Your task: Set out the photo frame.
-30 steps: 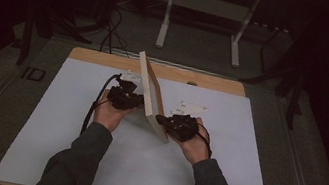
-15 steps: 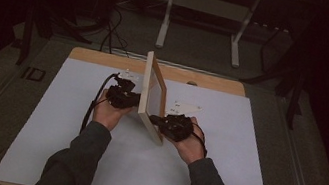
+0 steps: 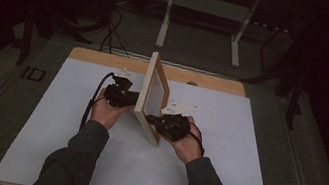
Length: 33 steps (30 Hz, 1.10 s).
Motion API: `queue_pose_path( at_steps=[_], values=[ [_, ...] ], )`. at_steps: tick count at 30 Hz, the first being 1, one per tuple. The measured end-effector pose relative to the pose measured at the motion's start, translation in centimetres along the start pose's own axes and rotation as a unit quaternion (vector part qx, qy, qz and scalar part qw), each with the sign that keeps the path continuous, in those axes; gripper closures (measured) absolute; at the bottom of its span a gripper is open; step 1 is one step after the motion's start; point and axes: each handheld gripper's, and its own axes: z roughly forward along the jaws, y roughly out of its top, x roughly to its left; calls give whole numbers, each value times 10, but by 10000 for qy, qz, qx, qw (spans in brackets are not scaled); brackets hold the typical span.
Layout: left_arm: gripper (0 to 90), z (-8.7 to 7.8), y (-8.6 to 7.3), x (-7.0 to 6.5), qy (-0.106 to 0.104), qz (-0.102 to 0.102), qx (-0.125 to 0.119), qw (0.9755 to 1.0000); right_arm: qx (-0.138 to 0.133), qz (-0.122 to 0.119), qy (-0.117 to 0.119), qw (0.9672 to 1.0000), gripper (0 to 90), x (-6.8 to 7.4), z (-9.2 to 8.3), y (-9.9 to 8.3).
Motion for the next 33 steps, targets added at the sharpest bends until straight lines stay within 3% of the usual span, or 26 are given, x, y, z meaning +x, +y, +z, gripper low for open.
queue_pose_path(
  at_steps=[11,25,31,33],
  values=[
    [792,-18,2,5,34,-199,-163,9997,65,6,-12,10000,893,-4,-1,-3],
    [581,-35,4,8,152,-376,-302,9987,127,152,-143,9997,791,-13,-4,-10],
    [562,-40,5,9,-36,-528,-393,9978,149,153,-155,9997,759,-14,-6,-13],
    [549,-42,6,8,-6,-550,-447,9975,137,172,-170,9996,756,-16,-7,-14]
  ],
)
